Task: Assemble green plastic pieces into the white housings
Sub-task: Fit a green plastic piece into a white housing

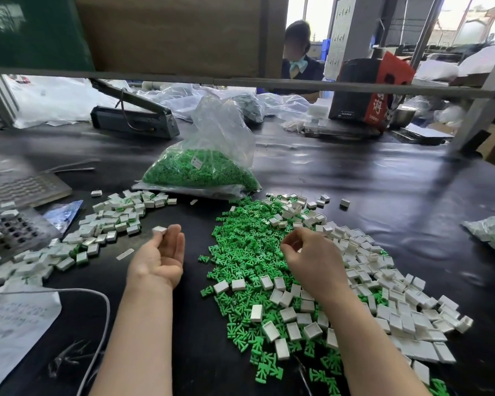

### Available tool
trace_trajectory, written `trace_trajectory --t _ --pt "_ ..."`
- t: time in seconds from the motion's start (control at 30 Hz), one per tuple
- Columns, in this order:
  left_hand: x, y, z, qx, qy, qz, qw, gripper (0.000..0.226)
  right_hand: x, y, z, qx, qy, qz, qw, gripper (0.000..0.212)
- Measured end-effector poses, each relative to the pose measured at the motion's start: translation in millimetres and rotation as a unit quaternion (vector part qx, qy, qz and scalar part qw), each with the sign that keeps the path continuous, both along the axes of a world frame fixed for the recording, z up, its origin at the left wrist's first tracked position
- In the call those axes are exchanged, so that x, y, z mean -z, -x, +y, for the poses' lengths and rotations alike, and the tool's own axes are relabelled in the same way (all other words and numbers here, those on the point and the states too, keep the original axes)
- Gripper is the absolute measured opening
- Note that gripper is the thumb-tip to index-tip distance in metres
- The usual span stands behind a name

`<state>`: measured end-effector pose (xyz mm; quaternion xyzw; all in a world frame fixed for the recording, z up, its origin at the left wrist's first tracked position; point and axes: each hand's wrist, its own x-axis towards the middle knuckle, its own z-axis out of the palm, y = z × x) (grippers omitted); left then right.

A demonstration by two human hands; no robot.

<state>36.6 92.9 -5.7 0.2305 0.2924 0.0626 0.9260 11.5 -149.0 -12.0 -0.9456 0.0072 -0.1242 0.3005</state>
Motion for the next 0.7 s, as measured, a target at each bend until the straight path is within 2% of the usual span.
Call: trace_trajectory --t 0.17,0.27,0.4,0.47,0.5,0.57,0.63,0.7 --pt "3.4 -1.4 4.3 -0.016 -0.005 -0.006 1.0 0.018 -3.5 2.9 1.1 -0.01 0.033 0.024 0.999 0.014" --pt "3.5 -1.9 5.2 -0.024 -0.017 -0.031 0.999 0.022 -8.2 5.4 2.7 -0.065 0.014 0.046 0.997 0.005" --pt "-1.1 -2.1 0.9 0.009 0.008 -0.076 0.997 0.049 -17.6 10.7 7.5 -0.141 -0.001 0.096 0.985 0.01" --pt "-2.6 -1.2 -2.3 0.024 0.013 -0.085 0.996 0.05 -18.4 12.6 7.8 -0.159 0.029 0.129 0.978 0.019" --pt "-3.3 -0.3 -4.7 0.032 -0.004 -0.085 0.996 0.046 -17.9 13.4 7.9 -0.164 0.049 0.147 0.974 0.025" --pt "-4.7 1.3 -11.6 0.066 -0.105 -0.074 0.99 0.03 -17.0 14.7 8.3 -0.165 0.08 0.167 0.969 0.028" --pt "-4.6 4.0 -20.6 0.113 -0.243 -0.066 0.961 0.02 -16.5 15.7 9.2 -0.169 0.095 0.164 0.967 0.02" --pt "-5.4 7.9 -31.2 0.169 -0.34 -0.089 0.921 0.016 -15.2 15.9 10.3 -0.173 0.091 0.153 0.969 0.013"
